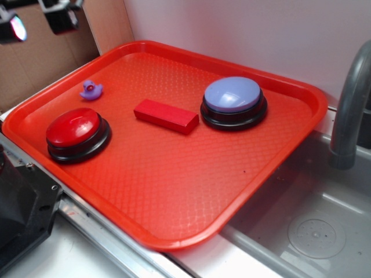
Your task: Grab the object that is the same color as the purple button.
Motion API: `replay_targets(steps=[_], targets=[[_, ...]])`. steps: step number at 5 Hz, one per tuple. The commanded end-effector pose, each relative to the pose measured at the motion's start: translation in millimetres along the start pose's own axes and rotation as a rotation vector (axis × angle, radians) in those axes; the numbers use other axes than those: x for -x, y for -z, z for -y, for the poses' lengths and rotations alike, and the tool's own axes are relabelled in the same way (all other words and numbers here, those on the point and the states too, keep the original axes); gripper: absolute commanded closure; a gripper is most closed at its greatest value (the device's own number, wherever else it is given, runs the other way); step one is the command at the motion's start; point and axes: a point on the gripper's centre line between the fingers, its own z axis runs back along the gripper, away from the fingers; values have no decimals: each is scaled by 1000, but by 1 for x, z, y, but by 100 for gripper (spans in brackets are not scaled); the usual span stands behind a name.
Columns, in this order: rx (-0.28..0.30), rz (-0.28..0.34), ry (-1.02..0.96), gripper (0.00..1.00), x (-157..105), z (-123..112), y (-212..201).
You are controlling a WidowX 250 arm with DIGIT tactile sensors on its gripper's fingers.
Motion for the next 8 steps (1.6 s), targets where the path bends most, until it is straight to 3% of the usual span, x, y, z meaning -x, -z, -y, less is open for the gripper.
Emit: replay_targets(steps=[1,2,5,6,7,8], targets=[[-38,62,50,0,-10,1,50],[34,80,193,0,-20,-5,47],[34,80,193,0,-20,-5,47],[40,188,146,0,-35,-2,45],[35,214,152,0,-52,4,61],[37,137,184,0,-53,7,86]])
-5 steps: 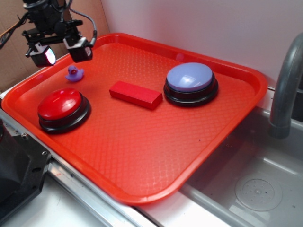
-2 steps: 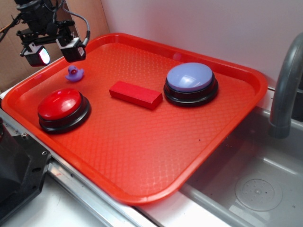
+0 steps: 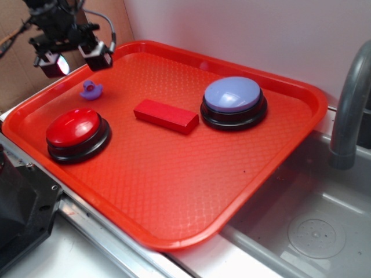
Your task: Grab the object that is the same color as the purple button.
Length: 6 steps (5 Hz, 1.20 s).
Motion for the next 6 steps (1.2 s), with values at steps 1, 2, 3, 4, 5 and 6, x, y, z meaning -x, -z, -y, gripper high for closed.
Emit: replay_targets(steps=[1,2,3,4,5,6], targets=[[13,-44,44,0,-1,-5,33],[5,-72,55,24,4,-1,33],[0,-91,55,100,12,2,2],[2,-49,63,100,28,2,-52],[13,64,127,100,60,6,-105],[29,66,271,100,94,34,-153]])
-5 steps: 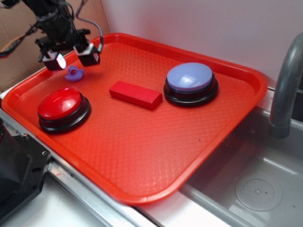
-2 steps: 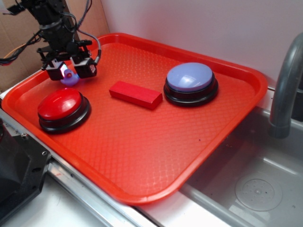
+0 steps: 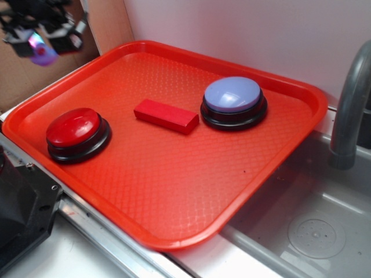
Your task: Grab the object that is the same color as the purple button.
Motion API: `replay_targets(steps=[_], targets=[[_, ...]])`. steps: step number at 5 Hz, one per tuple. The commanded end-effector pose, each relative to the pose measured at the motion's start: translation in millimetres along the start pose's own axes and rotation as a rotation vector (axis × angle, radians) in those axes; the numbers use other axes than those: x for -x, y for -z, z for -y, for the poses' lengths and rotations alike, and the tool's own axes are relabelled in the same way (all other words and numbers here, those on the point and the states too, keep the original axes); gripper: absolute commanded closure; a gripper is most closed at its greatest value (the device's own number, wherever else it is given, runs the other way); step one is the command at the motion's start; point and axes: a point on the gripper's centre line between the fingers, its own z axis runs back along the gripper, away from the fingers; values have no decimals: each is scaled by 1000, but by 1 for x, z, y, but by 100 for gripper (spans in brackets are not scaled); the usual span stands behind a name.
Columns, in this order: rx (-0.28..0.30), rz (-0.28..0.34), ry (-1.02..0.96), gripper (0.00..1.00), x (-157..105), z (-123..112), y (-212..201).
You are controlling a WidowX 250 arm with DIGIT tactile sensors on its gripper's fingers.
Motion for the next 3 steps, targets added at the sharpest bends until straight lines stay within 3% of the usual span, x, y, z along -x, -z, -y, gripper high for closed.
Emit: replay_targets(steps=[1,2,3], targets=[[34,-33,288,100,50,68,-74],[-8,-79,404,100,55,115,-59],[-13,-103,418,100,49,122,-47]])
